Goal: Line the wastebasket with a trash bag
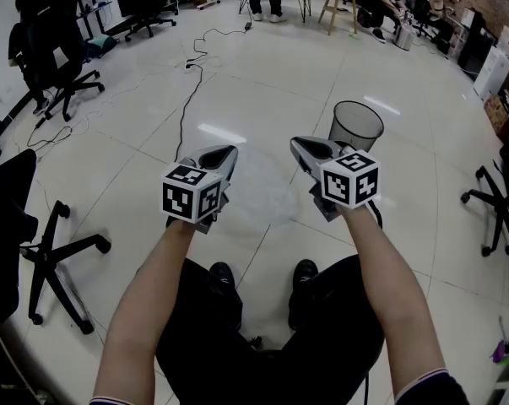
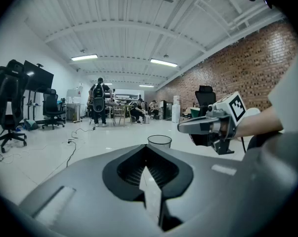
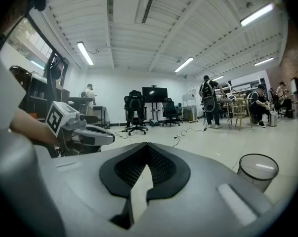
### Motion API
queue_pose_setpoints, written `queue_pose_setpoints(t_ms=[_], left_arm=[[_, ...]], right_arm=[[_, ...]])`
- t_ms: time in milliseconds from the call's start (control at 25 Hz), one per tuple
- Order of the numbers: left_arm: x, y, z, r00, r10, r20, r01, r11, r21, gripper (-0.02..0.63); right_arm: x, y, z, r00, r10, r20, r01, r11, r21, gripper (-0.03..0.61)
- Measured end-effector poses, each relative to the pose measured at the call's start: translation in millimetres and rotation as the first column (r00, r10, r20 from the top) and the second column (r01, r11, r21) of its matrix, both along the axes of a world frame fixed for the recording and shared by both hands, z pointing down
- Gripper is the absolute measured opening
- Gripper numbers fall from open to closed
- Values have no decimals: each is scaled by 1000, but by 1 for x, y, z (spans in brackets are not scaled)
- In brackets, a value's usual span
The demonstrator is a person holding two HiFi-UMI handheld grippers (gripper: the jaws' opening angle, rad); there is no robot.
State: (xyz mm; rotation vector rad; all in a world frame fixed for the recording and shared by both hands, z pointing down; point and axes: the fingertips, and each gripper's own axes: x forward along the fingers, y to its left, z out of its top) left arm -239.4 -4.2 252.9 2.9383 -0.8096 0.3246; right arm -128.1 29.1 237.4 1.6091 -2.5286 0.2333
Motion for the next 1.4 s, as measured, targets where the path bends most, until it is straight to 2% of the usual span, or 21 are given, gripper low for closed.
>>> queue_pose_setpoints(t_ms=[600,1000,1200,1400], left_arm=[[20,-40,-15,1000,-23,18,23,1000,14,11],[22,-90,4,998,-3,66,2,1000,15,11],[17,-113,17,998,-8,65,8,1000,-5,11],[10,-134,38,996,-19,88,22,999,-34,11]], right_arm=[[23,-36,-6,998,-26,-50,27,1000,10,0],[32,-80,-9,996,-40,-84,42,999,19,2],[31,-105,-1,989,-53,-136,52,999,-5,2],[38,-134,11,988,-50,-148,48,999,-18,2]])
